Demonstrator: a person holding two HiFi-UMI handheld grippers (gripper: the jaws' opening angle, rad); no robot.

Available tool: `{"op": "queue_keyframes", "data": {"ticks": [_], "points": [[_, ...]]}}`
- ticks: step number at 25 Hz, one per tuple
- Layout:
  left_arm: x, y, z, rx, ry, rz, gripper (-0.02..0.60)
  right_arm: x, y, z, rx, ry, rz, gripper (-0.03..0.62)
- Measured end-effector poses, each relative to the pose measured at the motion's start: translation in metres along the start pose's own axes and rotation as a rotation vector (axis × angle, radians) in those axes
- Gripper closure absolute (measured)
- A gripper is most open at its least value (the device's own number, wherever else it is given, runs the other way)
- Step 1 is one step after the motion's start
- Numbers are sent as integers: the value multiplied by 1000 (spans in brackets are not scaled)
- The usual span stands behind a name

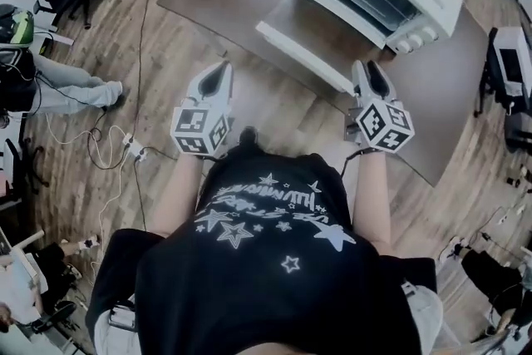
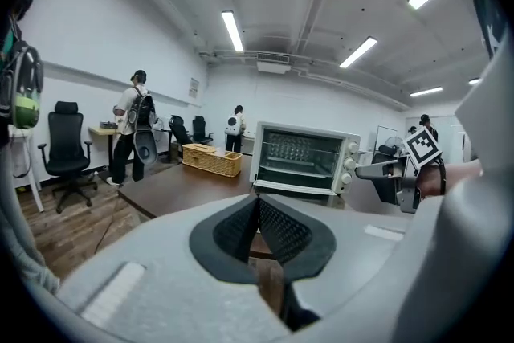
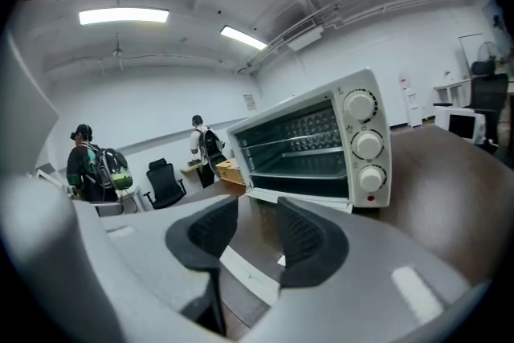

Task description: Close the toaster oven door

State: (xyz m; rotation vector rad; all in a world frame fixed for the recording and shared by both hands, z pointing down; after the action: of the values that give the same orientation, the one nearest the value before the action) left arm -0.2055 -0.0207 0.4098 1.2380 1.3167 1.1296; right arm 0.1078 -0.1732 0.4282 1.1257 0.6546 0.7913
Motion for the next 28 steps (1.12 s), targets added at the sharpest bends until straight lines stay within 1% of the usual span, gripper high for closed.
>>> {"op": "queue_keyframes", "data": {"ticks": [3,8,15,17,20,24,26,28], "points": [[-16,4,-12,2,65,-13,572,3,8,-4,1,69,9,436],[-42,13,-26,0,185,-46,572,24,24,-8,-9,208,24,436],[-73,22,-32,-13,347,-93,572,52,39,-11,-25,402,50,436],[-79,28,-35,-18,382,-115,572,59,45,-15,-23,445,50,436],[-84,36,-39,-30,407,-136,572,67,55,-22,-15,484,30,436],[-86,45,-43,-45,419,-151,572,81,71,-27,-17,526,-9,436],[-87,49,-45,-47,417,-158,572,82,80,-28,-20,532,-31,436],[-88,52,-47,-49,409,-163,572,78,89,-29,-27,521,-53,436]]}}
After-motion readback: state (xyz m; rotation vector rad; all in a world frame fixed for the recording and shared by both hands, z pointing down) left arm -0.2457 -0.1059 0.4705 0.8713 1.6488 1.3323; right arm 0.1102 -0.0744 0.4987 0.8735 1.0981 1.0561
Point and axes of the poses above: the fingertips, and each gripper's own axes: x backward along the fingers, z to its right, y out of its underside, the point moved 5 cm from there along x, backward along the fingers, and after that the axes turned 15 degrees about z, right-handed, at the moved point
